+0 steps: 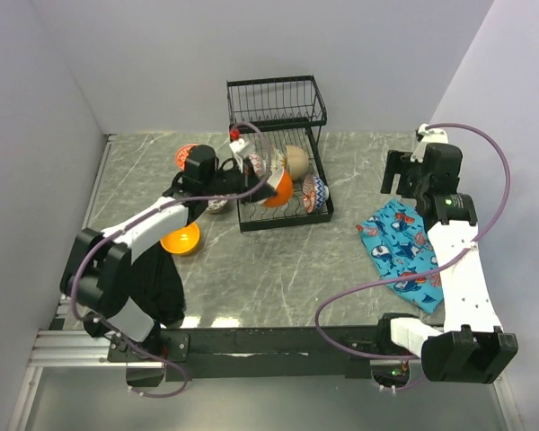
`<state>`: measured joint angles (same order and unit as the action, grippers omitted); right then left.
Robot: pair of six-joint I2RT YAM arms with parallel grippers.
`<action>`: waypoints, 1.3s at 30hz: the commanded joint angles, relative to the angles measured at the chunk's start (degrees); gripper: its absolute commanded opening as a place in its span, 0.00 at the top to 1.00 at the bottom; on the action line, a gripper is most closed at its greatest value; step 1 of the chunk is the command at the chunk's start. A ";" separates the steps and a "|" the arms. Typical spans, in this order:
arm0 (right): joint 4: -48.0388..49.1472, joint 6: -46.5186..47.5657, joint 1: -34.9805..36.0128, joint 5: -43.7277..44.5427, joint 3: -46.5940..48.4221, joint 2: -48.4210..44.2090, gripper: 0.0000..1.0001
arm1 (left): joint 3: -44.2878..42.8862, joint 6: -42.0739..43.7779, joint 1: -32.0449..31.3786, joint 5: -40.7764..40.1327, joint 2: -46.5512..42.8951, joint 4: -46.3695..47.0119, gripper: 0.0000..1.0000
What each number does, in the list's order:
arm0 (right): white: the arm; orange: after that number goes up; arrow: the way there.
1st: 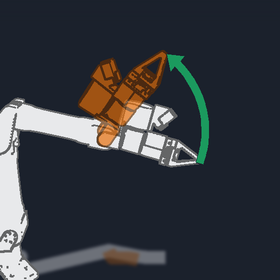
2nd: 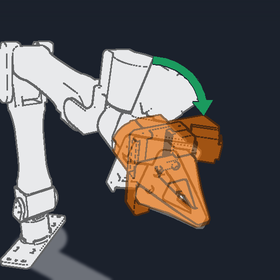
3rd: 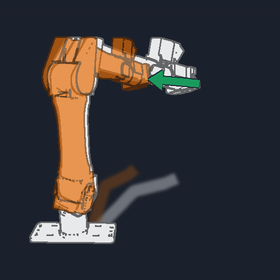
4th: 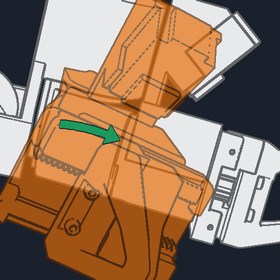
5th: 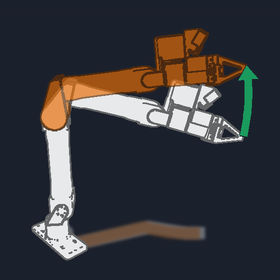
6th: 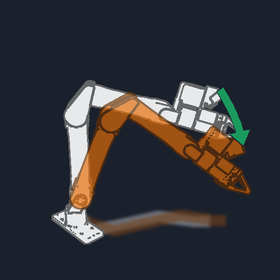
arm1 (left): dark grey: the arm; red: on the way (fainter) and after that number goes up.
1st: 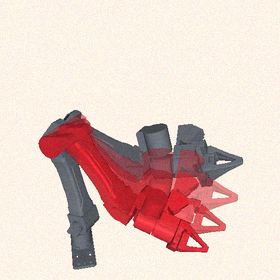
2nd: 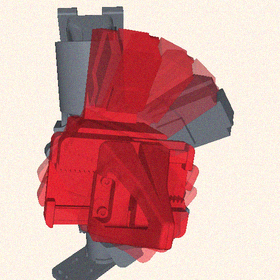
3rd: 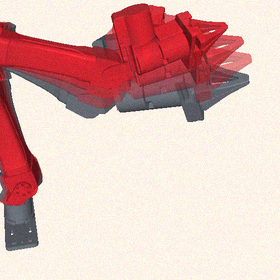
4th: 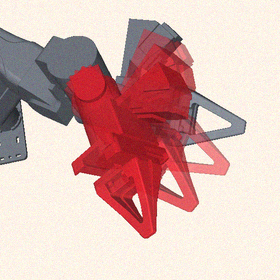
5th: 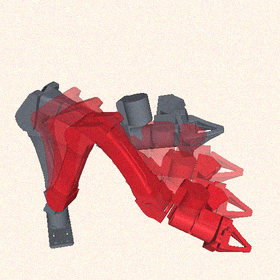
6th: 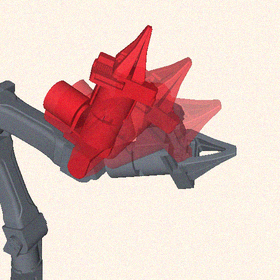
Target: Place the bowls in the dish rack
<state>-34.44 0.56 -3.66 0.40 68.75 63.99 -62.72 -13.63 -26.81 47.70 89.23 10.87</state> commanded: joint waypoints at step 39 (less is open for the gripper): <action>-3.35 3.48 -1.08 1.35 -0.63 -1.23 0.05 | 2.43 -63.80 -7.12 -27.93 25.29 48.80 0.99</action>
<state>-38.00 2.94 -4.19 0.86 68.71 65.63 -57.49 -75.13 -33.19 21.50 113.27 56.23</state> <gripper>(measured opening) 0.947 0.041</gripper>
